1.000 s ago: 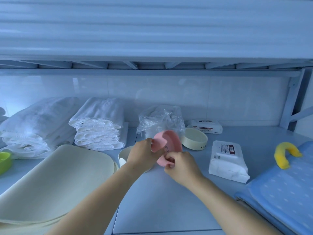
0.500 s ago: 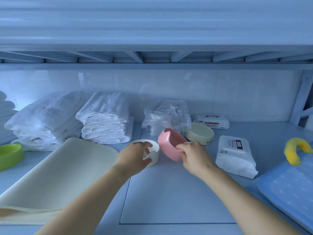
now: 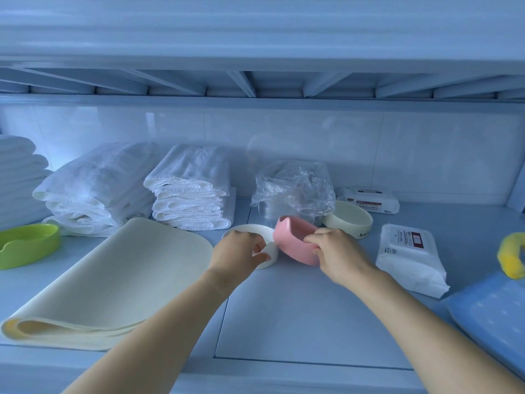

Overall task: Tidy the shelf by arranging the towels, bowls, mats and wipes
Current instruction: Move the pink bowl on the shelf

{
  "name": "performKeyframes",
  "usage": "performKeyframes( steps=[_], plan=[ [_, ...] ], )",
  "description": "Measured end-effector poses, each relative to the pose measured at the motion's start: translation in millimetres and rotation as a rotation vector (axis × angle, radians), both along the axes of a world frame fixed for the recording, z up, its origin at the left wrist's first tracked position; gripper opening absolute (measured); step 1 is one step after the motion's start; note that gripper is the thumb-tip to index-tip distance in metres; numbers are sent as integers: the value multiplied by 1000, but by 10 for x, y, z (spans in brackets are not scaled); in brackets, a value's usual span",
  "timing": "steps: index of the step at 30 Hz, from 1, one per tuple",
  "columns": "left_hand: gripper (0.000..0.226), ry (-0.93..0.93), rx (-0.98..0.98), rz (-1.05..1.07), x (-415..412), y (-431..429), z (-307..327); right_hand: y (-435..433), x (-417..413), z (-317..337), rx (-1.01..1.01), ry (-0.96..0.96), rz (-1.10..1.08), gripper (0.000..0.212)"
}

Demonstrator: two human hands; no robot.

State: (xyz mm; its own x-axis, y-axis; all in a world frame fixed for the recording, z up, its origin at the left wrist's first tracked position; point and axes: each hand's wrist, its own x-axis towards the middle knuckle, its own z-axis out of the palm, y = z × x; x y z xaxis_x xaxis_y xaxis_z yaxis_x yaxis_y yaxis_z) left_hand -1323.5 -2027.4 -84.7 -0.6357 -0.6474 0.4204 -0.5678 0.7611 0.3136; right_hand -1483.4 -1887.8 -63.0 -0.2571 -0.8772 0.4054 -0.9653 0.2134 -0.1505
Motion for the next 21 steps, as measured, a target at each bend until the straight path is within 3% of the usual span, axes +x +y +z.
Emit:
performKeyframes(
  steps=[4, 14, 21],
  plan=[
    [18, -13, 25, -9, 10, 9, 49, -35, -26, 0, -7, 7, 11, 31],
    [23, -87, 37, -52, 95, -39, 72, -79, 8, 27, 0, 23, -10, 36],
    [24, -68, 47, -25, 131, -23, 84, -116, 51, 42, -19, -11, -50, 23]
  ],
)
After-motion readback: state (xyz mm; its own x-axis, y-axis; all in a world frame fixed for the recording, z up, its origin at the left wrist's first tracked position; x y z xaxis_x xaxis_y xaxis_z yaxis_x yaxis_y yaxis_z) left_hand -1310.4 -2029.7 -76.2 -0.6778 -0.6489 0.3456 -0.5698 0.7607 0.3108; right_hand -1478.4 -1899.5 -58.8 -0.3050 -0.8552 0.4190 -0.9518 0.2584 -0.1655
